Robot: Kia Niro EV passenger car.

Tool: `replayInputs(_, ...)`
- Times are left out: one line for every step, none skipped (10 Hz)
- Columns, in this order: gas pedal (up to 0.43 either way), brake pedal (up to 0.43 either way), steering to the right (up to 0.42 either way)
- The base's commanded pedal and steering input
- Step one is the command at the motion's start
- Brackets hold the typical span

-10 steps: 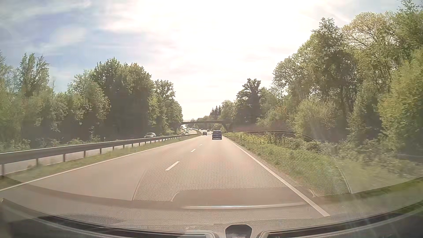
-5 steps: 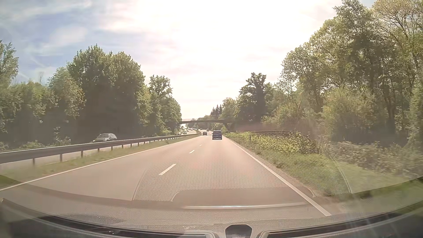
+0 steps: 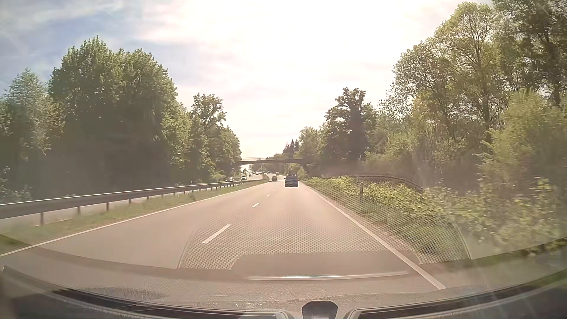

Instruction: Follow the waypoints while adhering to traffic rules and regulations

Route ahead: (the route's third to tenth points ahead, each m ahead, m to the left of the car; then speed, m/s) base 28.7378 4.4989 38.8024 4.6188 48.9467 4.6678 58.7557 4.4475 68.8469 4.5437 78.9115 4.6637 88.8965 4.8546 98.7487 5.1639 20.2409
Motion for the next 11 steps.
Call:
replayInputs(0.098, 0.0, -0.001)
replayInputs(0.098, 0.0, -0.001)
replayInputs(0.098, 0.0, -0.001)
replayInputs(0.098, 0.0, -0.001)
replayInputs(0.098, 0.0, -0.001)
replayInputs(0.098, 0.0, -0.001)
replayInputs(0.098, 0.0, -0.001)
replayInputs(0.098, 0.0, -0.001)
replayInputs(0.098, 0.0, -0.001)
replayInputs(0.098, 0.0, -0.001)
replayInputs(0.098, 0.0, -0.002)
